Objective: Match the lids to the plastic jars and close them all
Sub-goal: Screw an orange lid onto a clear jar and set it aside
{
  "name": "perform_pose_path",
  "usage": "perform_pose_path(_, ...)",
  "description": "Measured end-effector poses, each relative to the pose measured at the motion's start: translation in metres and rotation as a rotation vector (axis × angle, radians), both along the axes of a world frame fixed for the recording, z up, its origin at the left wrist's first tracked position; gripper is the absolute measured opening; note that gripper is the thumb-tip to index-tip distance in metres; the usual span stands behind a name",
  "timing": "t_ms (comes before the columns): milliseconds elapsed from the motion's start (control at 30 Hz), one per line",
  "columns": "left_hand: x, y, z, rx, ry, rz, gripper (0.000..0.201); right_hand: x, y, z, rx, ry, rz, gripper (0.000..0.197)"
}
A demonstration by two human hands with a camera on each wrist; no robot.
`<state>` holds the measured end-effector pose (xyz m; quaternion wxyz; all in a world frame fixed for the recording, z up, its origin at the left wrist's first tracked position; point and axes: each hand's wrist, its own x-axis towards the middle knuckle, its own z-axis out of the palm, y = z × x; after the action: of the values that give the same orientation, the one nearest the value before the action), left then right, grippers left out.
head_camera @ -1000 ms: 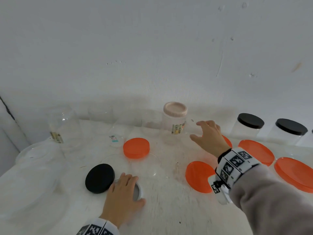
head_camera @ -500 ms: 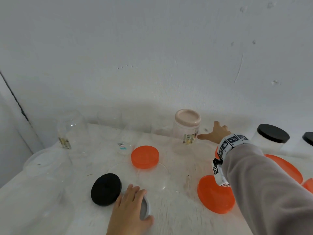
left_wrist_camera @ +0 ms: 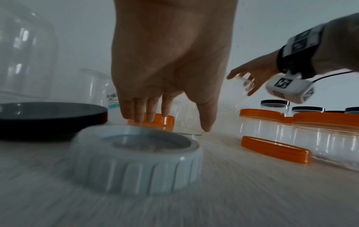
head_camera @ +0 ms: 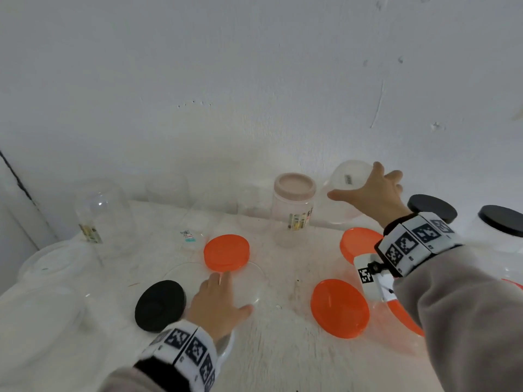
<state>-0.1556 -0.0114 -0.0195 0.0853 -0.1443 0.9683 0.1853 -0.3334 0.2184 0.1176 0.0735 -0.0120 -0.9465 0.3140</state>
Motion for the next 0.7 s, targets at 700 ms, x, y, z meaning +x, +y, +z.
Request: perform_pose_path(700, -0.024, 0.008, 0.013, 0.164, -0.003, 0.119, 0.103, 0.127, 0.078, -0.044, -1.042, -0.525, 0.407, 0.074)
